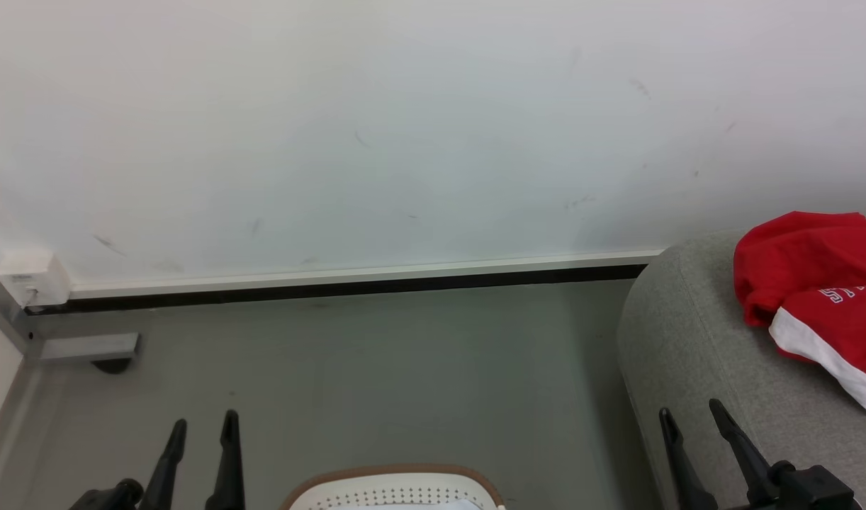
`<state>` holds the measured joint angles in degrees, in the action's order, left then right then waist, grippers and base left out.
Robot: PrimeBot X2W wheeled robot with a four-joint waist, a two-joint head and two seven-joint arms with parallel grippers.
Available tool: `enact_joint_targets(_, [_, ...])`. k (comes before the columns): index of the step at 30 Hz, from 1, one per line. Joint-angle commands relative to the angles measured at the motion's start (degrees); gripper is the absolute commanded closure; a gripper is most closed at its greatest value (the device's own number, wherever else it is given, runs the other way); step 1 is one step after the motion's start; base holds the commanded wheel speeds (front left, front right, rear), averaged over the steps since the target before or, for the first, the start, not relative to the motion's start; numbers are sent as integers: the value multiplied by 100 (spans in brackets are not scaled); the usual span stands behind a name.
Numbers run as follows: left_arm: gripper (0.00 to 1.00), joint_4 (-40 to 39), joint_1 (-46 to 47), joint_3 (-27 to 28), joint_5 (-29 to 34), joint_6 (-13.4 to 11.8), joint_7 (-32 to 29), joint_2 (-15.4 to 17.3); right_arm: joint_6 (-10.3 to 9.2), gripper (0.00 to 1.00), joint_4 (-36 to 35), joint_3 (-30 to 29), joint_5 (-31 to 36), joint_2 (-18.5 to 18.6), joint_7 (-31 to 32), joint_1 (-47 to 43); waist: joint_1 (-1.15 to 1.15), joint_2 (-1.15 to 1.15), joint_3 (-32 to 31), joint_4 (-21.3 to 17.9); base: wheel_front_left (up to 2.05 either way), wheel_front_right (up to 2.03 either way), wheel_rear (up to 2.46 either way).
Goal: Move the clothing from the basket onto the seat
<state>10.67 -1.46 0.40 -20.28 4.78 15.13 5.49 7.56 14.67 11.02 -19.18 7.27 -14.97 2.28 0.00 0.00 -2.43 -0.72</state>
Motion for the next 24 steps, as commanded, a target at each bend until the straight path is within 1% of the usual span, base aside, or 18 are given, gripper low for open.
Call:
enact_joint_targets(1, [0, 19, 37, 32, 84, 24, 2, -15, -15, 0, 16, 11, -10, 6, -26, 40, 0, 0, 6, 6, 0, 0, 0])
enact_joint_targets(4, [0, 65, 46, 17, 70, 67, 2, -35, -15, 0, 21, 12, -15, -9, -27, 44, 0, 0, 13, 22, 0, 0, 0])
enact_joint_targets(5, [100, 55, 12, 1, 49, 64, 0, -36, 0, 100, 10, 10, 0, -11, -1, 0, 0, 0, 14, 21, 0, 0, 0])
enact_joint_targets(9, [100, 223, -49, -10, -28, 76, -41, -95, 0, 100, 112, 10, -82, -39, 32, -104, 0, 0, 16, 24, 0, 0, 0])
enact_joint_targets(24, [100, 239, 124, 119, -1457, 116, -468, -127, -2, 100, 69, -298, -1571, -81, 417, 7, 0, 0, 46, 29, 0, 0, 0])
